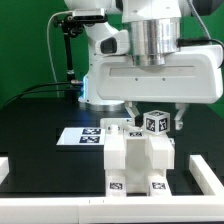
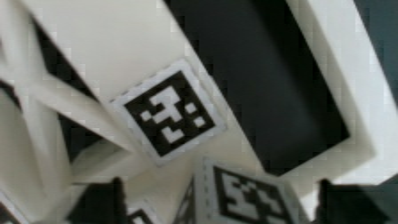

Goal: Assemble chair

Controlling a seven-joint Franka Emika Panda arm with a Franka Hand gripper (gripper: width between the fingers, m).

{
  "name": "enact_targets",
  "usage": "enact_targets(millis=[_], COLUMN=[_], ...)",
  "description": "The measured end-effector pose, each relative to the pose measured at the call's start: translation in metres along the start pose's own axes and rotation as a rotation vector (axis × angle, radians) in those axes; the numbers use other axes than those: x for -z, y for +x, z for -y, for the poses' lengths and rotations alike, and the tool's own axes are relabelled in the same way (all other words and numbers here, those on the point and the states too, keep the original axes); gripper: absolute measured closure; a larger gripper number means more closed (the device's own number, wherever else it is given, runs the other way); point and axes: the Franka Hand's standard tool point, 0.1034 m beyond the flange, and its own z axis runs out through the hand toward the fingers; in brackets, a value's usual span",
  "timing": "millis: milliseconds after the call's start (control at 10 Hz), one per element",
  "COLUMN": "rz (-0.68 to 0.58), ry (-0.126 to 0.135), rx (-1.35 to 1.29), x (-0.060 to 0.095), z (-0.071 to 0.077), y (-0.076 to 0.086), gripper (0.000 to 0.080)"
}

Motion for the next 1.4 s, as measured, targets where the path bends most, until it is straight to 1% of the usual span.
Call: enact_targets(millis=[100, 200, 300, 400, 500, 600, 800, 900, 1000, 1100, 1200, 1400], rz=[0.000, -0.001, -0.001, -0.002, 0.000, 0.001, -0.012, -0.012, -0.012, -0.005, 0.009, 0.007], ry=[-0.002, -0.005, -0.006, -0.007, -0.020, -0.024, -0.025, -0.025, -0.024, -0.025, -0.026, -0.026], rx=[0.032, 0.120, 0.180, 0.224, 0.432, 0.592, 0.614, 0.580, 0.566, 0.485, 0.403, 0.257], x=[-0.0007, -0.0007, -0.0007, -0.0007, 0.0004, 0.0018, 0.0004, 0.0002, 0.0001, -0.0007, -0.0011, -0.0013], z=[-0.0015, -0.0024, -0.0026, -0.0027, -0.0023, -0.0002, -0.0018, -0.0019, -0.0019, -0.0027, -0.0040, -0.0032], y=[0.0007, 0.0012, 0.0014, 0.0014, 0.0021, 0.0024, 0.0029, 0.0029, 0.0029, 0.0009, -0.0024, -0.0031], gripper=[0.0183, 0.0183, 0.0155, 0.0151, 0.0151, 0.0151, 0.0151, 0.0268, 0.0268, 0.0452, 0.0510, 0.0511])
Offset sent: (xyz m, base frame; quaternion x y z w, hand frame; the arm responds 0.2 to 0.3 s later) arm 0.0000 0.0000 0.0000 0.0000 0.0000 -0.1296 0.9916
